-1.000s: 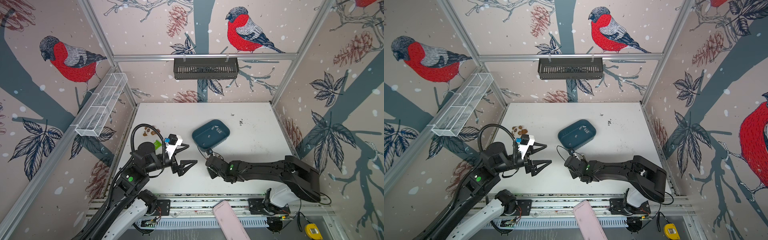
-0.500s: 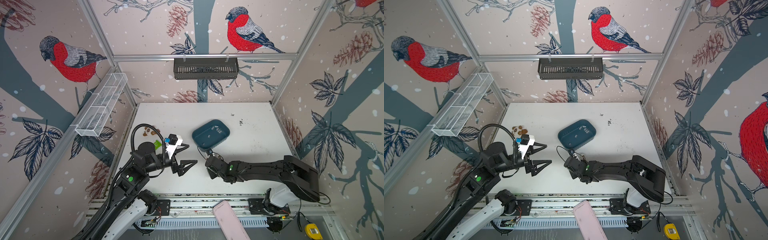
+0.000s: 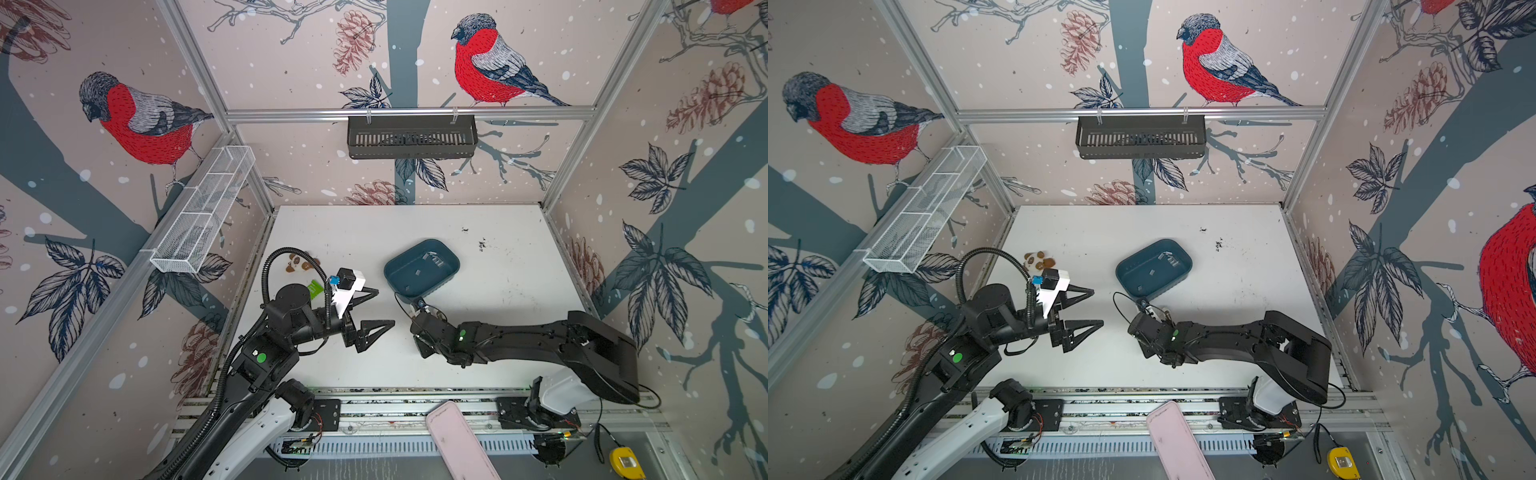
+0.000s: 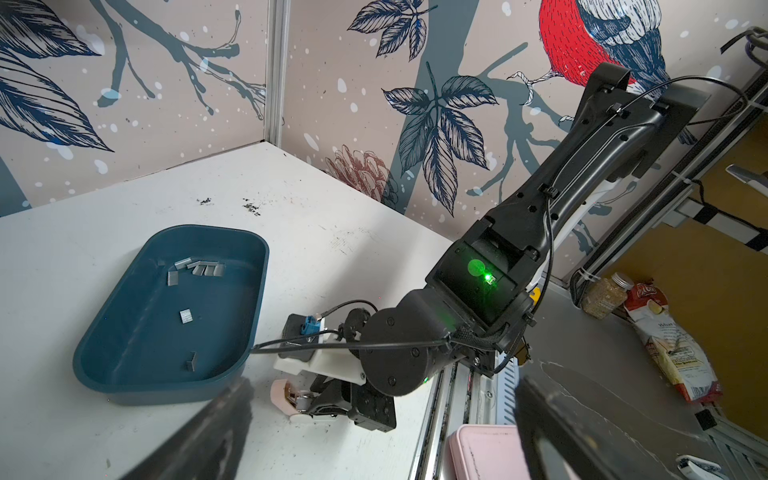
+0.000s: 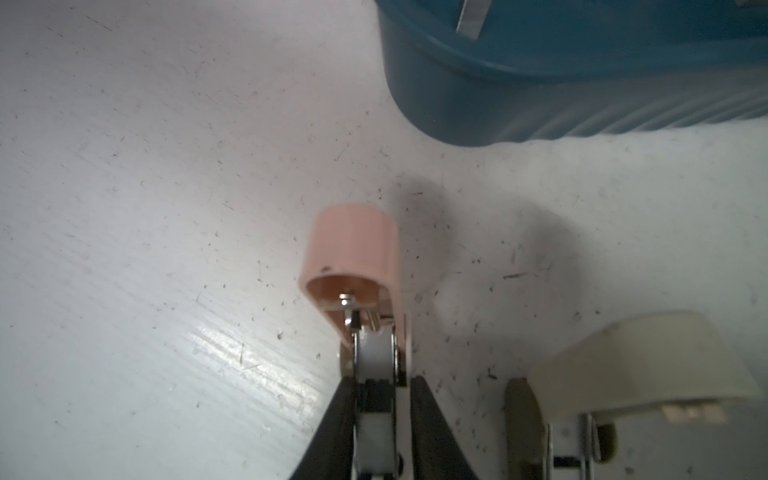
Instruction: Load the staples into the stapler
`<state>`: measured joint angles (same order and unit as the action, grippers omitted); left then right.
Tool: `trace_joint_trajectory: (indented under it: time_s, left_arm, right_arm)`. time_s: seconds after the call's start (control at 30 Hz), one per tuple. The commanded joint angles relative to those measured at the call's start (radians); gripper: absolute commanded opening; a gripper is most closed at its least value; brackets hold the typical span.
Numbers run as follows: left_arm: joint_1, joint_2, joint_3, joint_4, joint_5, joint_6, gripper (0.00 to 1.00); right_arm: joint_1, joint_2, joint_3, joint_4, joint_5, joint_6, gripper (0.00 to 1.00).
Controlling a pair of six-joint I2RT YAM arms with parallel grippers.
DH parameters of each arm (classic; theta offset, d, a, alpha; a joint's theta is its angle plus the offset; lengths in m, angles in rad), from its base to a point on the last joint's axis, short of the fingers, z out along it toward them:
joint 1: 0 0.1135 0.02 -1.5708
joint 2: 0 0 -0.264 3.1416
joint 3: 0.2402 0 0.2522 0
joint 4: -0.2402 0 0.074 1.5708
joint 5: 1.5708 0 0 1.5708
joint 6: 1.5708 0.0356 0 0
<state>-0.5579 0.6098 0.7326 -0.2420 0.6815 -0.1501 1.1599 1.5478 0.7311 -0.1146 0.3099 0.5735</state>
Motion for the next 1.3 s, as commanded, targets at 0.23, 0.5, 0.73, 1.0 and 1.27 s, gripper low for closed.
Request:
trace_joint_trajectory:
  time_s: [0.23,0.5,0.73,1.0,1.27]
  left_arm:
    - [0.003,0.001,0.002,0.04,0.018,0.021,0.97]
    - [0.003,0.002,0.002,0.039,0.018,0.019,0.97]
    - [0.003,0.002,0.003,0.038,0.017,0.02,0.97]
    - [0.003,0.014,-0.001,0.047,0.008,0.013,0.97]
    - [-0.054,0.198,0.001,0.153,-0.013,-0.059,0.95]
  right_arm:
    - [-0.001,0.002,0.006,0.003,0.009,0.006,0.28]
    - [-0.007,0.0,0.002,0.023,-0.002,0.009,0.28]
    - [-0.009,-0.002,0.003,0.032,-0.012,0.012,0.29]
    - [-0.014,-0.06,-0.021,0.032,-0.009,0.029,0.3]
    - [-0.043,-0.288,-0.166,0.032,-0.034,0.097,0.3]
